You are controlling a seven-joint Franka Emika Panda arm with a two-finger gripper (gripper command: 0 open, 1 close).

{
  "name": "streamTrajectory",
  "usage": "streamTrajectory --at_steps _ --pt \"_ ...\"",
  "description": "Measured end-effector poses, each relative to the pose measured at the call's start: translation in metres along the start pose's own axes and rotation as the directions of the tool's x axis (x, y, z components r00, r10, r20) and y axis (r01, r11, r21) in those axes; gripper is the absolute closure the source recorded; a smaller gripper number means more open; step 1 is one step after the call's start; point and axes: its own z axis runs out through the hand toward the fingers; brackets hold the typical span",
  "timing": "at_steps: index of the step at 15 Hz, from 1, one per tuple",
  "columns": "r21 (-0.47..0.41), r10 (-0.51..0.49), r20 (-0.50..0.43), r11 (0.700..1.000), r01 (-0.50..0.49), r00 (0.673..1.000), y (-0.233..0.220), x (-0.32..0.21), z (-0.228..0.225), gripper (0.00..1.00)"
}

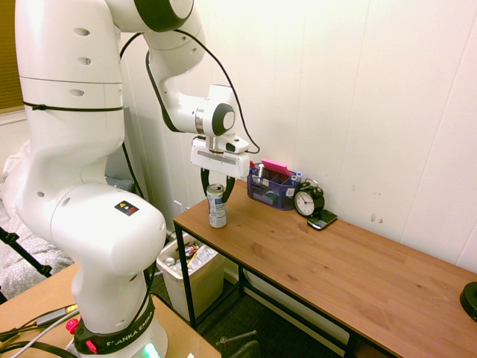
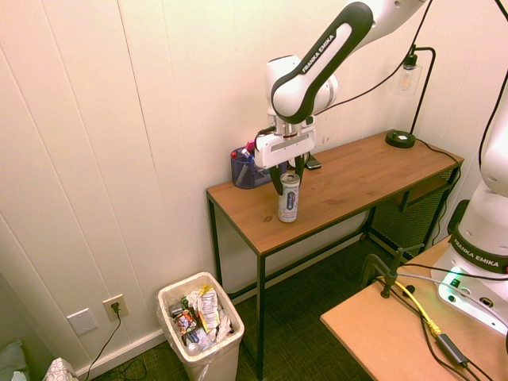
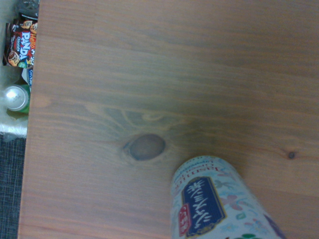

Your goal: Throw the can in the trash bin

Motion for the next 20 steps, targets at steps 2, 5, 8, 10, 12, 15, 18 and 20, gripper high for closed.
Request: streamTrajectory --at_steps 2,5,8,10,12,15,18,20 --pt "0.0 0.0 0.0 1.0 0.0 1.0 0.0 0.0 0.0 1.0" --pt "0.002 -0.009 -0.002 1.0 0.009 1.0 -0.003 -0.003 -0.001 1.0" --pt "0.037 -0.057 -0.029 0.998 0.058 0.998 -0.034 -0.024 -0.027 1.0" --pt "0.056 -0.106 -0.058 0.992 0.109 0.993 -0.074 -0.066 -0.062 1.0" --pt "0.061 -0.155 -0.102 0.985 0.161 0.983 -0.115 -0.117 -0.097 1.0" --pt "0.027 -0.194 -0.107 0.98 0.198 0.975 -0.169 -0.143 -0.087 1.0" --pt "-0.015 -0.217 -0.047 0.976 0.216 0.975 -0.208 -0.124 -0.03 0.0" --pt "-0.016 -0.236 -0.024 0.972 0.236 0.971 -0.219 -0.119 -0.015 0.0"
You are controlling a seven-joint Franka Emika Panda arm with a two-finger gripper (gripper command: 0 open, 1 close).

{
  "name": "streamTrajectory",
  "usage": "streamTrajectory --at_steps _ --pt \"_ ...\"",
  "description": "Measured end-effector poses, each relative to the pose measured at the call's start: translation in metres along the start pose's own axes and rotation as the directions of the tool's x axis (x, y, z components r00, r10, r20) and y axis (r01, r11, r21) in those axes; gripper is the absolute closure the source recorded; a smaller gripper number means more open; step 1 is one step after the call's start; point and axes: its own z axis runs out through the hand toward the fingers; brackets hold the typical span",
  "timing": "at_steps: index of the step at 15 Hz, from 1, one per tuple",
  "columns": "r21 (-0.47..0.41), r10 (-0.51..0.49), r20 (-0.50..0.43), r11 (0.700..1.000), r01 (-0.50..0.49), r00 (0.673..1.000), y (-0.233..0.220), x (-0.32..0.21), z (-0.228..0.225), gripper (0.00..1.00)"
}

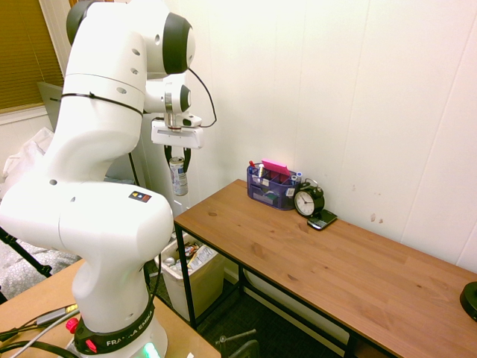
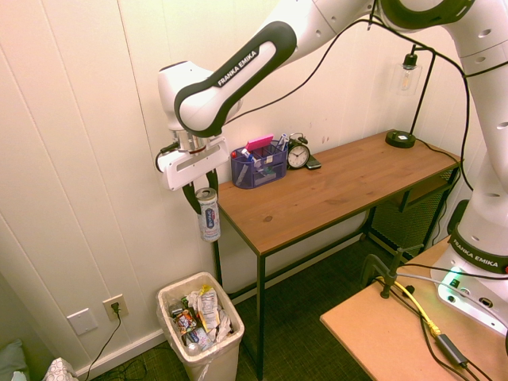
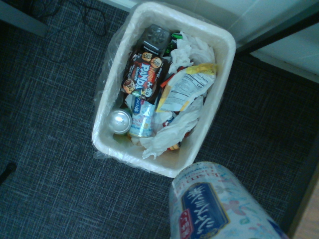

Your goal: Throw the can in the trash bin

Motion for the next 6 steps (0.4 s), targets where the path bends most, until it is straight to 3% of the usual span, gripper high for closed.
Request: streamTrajectory --at_steps 6 --pt "0.009 -0.018 0.003 1.0 0.018 1.0 -0.006 0.001 -0.012 0.0"
